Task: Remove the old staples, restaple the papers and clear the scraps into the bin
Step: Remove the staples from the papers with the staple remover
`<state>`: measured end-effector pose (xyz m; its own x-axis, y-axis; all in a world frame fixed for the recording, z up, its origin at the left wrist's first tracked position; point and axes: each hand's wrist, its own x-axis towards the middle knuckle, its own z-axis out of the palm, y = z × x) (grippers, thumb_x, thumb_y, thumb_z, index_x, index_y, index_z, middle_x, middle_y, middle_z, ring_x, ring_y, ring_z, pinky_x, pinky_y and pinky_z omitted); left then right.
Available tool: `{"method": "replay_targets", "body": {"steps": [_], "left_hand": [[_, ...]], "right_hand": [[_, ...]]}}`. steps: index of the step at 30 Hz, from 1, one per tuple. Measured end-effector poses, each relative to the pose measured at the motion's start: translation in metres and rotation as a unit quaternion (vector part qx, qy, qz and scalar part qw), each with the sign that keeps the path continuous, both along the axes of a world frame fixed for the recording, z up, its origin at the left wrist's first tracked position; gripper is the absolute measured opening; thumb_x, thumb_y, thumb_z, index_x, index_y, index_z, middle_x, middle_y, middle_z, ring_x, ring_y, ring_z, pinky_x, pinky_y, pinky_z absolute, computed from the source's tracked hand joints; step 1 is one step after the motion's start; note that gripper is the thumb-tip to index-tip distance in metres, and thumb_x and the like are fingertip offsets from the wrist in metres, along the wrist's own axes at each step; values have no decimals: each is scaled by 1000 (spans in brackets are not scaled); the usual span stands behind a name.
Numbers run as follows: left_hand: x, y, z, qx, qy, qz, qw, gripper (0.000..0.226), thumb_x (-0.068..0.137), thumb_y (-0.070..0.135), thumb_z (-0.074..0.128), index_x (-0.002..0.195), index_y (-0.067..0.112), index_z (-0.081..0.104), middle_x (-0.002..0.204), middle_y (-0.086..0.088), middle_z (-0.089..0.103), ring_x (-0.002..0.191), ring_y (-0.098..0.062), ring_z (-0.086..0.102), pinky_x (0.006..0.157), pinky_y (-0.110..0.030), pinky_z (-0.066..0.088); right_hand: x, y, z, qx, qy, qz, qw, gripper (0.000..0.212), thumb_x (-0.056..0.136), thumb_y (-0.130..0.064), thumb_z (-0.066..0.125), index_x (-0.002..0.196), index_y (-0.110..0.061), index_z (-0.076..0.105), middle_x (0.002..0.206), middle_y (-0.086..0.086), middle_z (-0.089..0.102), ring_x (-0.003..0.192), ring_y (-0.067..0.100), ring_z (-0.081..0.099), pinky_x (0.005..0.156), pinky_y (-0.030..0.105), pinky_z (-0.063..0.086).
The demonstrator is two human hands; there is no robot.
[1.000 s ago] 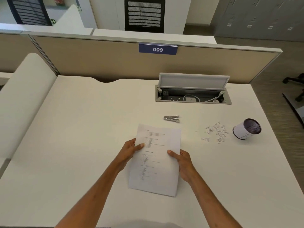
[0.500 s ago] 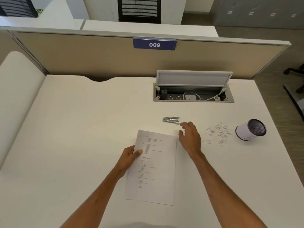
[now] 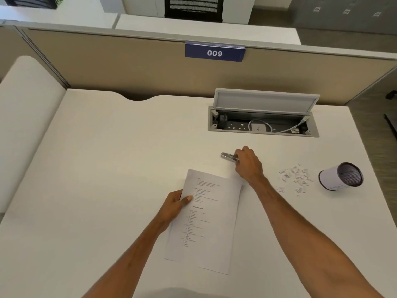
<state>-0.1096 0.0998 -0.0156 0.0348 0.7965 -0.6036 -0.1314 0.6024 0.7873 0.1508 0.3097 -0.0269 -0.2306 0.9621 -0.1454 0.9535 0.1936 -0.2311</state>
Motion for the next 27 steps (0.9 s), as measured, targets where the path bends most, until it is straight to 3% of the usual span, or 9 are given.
{"method": "replay_targets", "body": {"steps": [3,5,8,11,13,15,19,23,27], "left_hand": [[1,-2,3,-1,-2,-1,1000,29,111,27,68,130,7,76,121,-13,84,109,-39,82,93,-52,68],[3,-4,7,1,0,-3,1000,29,111,27,68,130,8,77,120,-13,84,108,-39,82,93,-52,68],[5,-7,16,12,5,-10,1000,29,111,28,67,129,8,77,120,-13,85,108,-39,83,93,-53,68],[7,-12,29,31,12,-17,999,29,111,29,67,128,8,77,120,-12,84,107,-39,83,94,-55,68],[9,-16,39,43,20,-20,999,29,110,30,68,126,9,78,120,-12,85,107,-38,83,94,-54,68],[11,-20,49,56,28,-22,998,28,110,30,69,124,9,78,118,-11,85,105,-37,84,93,-53,68],[15,-32,72,86,37,-33,995,26,110,30,67,123,9,77,115,-11,86,100,-36,84,84,-46,69],[19,-46,91,107,45,-30,993,26,111,30,66,124,11,77,114,-11,86,99,-37,84,85,-48,70],[24,-57,105,131,58,-37,989,26,111,31,65,125,11,75,115,-8,85,96,-36,85,84,-50,70]], "right_hand": [[3,5,8,-131,149,-153,968,13,91,-15,79,102,-8,78,104,8,72,91,27,68,75,36,54],[4,-1,22,-254,362,-274,854,25,90,-18,85,105,1,78,106,18,78,82,25,72,81,37,63],[8,-22,51,-330,610,-304,654,32,95,-15,81,116,7,72,114,25,73,95,29,76,94,37,65],[12,-46,77,-361,704,-252,558,30,100,-18,75,123,1,67,129,24,72,117,31,71,108,39,58],[10,-62,93,-364,712,-215,561,30,102,-20,71,128,-6,64,139,19,70,123,29,68,116,41,51],[7,-76,109,-348,705,-178,592,34,100,-16,73,132,-8,63,141,18,69,124,28,67,120,43,46],[-2,-102,150,-293,648,-106,695,44,94,-12,80,135,-7,67,130,15,76,122,29,72,113,41,51],[-13,-126,182,-238,559,-30,794,37,89,-15,86,123,-10,73,118,3,81,112,24,76,96,32,60],[-21,-142,194,-186,500,28,846,35,86,-28,89,118,-21,75,118,-11,80,112,16,75,95,31,61]]}}
